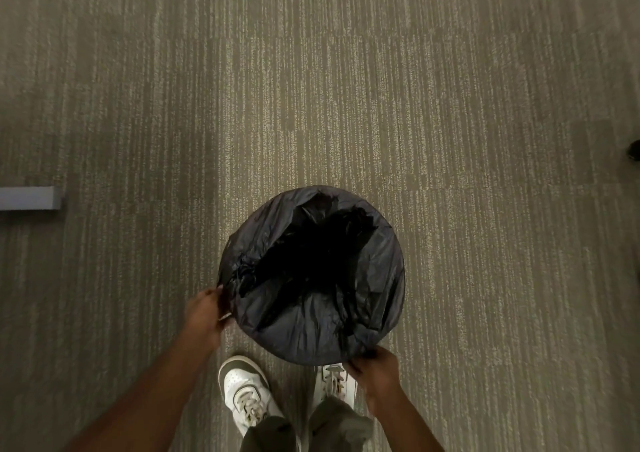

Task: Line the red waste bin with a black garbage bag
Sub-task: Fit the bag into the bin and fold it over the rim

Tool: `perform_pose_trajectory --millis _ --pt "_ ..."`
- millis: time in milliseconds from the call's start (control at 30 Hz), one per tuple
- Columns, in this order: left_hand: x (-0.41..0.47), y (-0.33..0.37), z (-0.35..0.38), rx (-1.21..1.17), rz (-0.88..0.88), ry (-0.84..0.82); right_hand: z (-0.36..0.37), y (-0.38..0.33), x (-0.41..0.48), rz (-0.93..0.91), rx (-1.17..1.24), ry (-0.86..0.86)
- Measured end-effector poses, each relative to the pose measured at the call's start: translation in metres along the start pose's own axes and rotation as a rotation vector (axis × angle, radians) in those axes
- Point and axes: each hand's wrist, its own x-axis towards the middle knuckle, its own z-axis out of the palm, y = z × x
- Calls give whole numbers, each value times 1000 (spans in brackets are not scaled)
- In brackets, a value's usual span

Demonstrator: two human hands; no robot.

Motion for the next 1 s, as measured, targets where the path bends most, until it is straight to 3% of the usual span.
perform_pose_trajectory --millis 100,233,333,433,533,600,667,733,867,1000 --pt "12 12 13 106 -13 -26 1 -6 15 -17 45 13" --pt "15 22 26 260 -75 -31 1 -12 19 113 120 -71" --pt "11 40 30 220 -79 -17 -12 -26 13 107 -63 -16" --pt "2 61 35 220 212 135 -29 -54 14 -46 -56 230" --pt "-11 78 42 505 685 114 -36 -94 17 -331 -137 451" --pt "-16 87 51 640 915 46 -31 -120 11 -525 -197 418" --pt "-16 92 63 717 1020 -35 -22 -140 5 -656 -247 321" --pt "-14 92 73 784 987 -77 -13 -154 1 -684 -340 221" --pt "-5 89 76 925 697 -125 -9 -162 0 -590 -444 76" --pt "1 94 69 695 471 -230 -13 -164 1 -430 -416 -39"
